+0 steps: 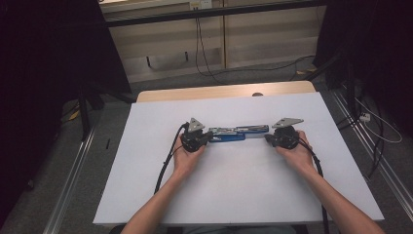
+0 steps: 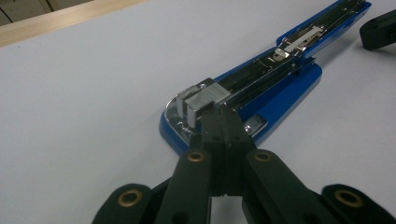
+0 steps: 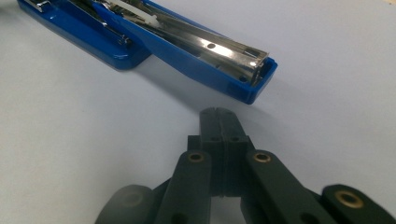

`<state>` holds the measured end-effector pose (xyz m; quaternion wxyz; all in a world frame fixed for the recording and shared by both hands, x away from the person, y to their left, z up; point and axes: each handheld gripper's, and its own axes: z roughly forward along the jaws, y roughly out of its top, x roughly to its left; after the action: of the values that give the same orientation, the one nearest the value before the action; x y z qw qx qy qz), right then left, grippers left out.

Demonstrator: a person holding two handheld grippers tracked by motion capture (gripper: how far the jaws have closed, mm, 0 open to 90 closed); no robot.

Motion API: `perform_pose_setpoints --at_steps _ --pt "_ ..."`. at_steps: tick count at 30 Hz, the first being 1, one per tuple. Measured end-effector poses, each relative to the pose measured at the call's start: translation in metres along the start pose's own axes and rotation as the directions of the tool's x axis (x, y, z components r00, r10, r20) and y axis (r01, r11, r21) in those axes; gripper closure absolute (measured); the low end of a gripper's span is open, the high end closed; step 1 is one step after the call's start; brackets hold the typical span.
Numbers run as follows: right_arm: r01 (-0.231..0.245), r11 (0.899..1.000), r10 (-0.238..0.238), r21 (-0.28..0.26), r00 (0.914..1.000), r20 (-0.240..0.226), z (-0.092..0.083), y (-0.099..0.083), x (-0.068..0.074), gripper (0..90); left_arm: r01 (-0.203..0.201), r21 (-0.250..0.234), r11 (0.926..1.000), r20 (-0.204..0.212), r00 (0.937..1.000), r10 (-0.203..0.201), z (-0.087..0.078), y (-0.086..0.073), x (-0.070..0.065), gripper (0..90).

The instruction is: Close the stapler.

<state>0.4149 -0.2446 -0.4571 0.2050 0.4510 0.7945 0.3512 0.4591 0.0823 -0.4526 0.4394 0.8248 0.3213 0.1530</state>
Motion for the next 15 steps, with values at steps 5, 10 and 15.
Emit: perform_pose_setpoints --at_steps 5,10,15 --pt "-0.001 1.000 0.001 0.010 1.0000 -0.003 0.0021 0.0029 0.0026 90.0 -0.018 0.006 0.9998 -0.007 0.9998 0.019 0.0011 0.0015 -0.0022 90.0" --pt "-0.012 1.000 0.012 0.004 0.9999 0.003 0.0047 0.0038 0.0007 90.0 -0.006 0.005 1.0000 0.005 1.0000 0.006 0.0009 0.0011 -0.0005 90.0" --pt "-0.009 1.000 0.009 -0.005 0.9999 0.011 0.0067 0.0040 0.0005 90.0 -0.003 0.001 1.0000 0.006 1.0000 0.003 0.0012 0.0005 -0.0009 90.0"
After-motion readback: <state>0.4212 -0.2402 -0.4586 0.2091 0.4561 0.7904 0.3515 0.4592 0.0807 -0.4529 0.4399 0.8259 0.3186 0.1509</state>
